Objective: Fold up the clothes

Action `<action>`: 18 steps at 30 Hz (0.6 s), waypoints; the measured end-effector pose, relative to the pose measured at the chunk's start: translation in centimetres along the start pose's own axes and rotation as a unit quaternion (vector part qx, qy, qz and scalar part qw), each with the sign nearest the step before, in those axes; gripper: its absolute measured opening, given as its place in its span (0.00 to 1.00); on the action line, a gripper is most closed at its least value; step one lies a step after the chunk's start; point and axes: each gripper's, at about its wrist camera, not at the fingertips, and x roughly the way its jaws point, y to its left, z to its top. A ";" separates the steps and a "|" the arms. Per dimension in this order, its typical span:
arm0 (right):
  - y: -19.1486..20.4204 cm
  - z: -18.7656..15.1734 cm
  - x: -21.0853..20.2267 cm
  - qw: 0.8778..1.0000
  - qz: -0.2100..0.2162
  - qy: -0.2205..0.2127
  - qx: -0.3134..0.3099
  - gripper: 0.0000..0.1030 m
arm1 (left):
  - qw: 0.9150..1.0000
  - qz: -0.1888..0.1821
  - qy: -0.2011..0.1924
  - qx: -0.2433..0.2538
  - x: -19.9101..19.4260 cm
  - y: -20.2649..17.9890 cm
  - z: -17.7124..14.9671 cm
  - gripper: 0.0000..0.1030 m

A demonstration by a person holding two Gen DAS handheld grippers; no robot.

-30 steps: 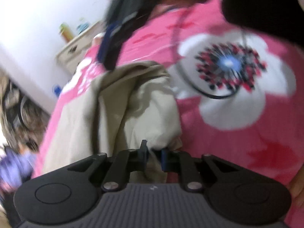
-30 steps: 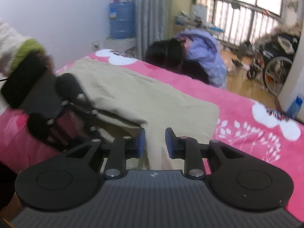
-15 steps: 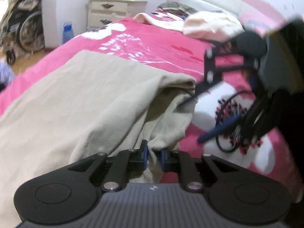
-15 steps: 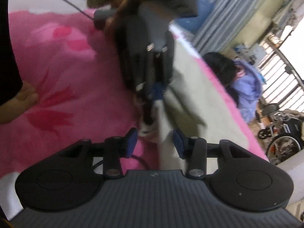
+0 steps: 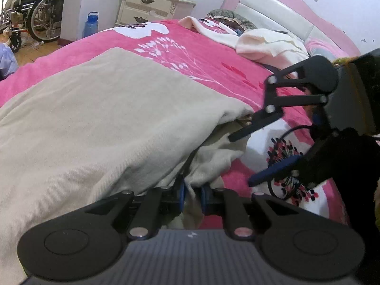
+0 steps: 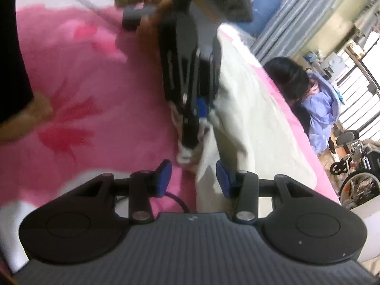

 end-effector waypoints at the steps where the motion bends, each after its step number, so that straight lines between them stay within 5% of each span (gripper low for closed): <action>1: 0.1 0.0 0.4 1.000 0.002 0.003 -0.004 0.38 | 1.000 0.005 0.001 0.006 0.0 -0.2 0.0 0.14; 10: -3.3 0.4 -2.6 0.989 0.061 -0.048 0.125 0.38 | 0.998 0.064 -0.020 0.016 -0.6 -2.4 -0.8 0.17; 14: -5.9 0.0 -5.5 0.968 0.105 -0.084 0.212 0.35 | 0.998 0.064 -0.022 -0.013 -0.8 -2.1 -0.8 0.17; 18: -9.1 -0.3 -5.2 0.935 0.161 -0.131 0.289 0.34 | 0.996 0.045 -0.001 -0.072 -0.7 -0.6 0.0 0.17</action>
